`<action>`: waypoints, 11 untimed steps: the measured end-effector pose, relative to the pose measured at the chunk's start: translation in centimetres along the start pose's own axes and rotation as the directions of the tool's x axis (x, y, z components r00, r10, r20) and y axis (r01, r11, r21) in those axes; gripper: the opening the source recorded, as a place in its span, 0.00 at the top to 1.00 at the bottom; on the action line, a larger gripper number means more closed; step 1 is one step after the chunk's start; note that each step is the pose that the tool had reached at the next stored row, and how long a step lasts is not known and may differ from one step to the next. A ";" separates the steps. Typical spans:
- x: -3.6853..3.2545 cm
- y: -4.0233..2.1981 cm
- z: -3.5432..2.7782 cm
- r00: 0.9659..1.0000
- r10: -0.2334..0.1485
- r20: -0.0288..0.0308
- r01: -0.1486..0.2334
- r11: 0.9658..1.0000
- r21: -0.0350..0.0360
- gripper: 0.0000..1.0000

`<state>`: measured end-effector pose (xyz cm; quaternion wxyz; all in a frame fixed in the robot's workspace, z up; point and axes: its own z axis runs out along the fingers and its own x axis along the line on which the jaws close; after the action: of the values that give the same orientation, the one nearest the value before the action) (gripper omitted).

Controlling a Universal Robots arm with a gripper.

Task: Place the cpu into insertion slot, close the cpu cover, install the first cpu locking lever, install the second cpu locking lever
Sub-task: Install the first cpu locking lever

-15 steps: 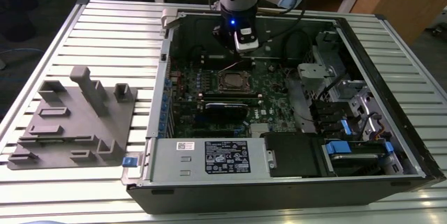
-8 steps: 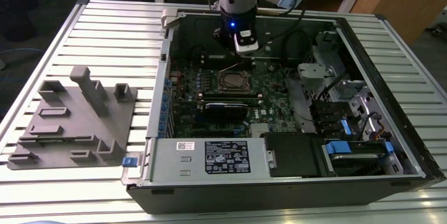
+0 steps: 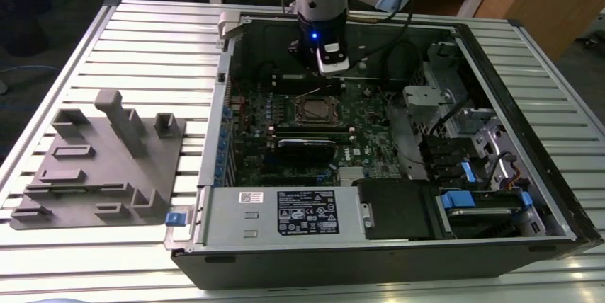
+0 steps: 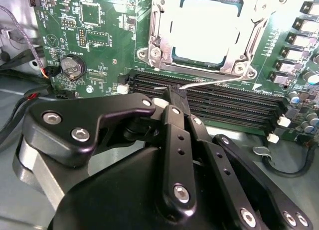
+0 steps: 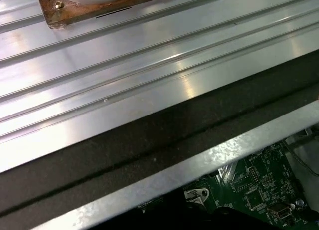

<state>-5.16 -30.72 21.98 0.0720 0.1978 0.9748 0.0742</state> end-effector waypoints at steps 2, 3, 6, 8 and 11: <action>0.00 0.00 0.01 1.000 0.000 0.000 0.000 1.000 0.000 0.89; 0.00 0.00 0.01 1.000 0.000 0.000 0.000 1.000 0.000 0.89; 0.09 -0.03 0.02 1.000 0.000 0.002 0.000 1.000 0.001 0.89; 0.13 -0.06 0.05 1.000 -0.001 0.003 0.001 1.000 0.005 0.89; 0.19 -0.11 0.22 1.000 -0.002 0.008 0.002 1.000 0.016 0.89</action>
<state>-5.34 -30.71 21.72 0.0744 0.1976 0.9753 0.0656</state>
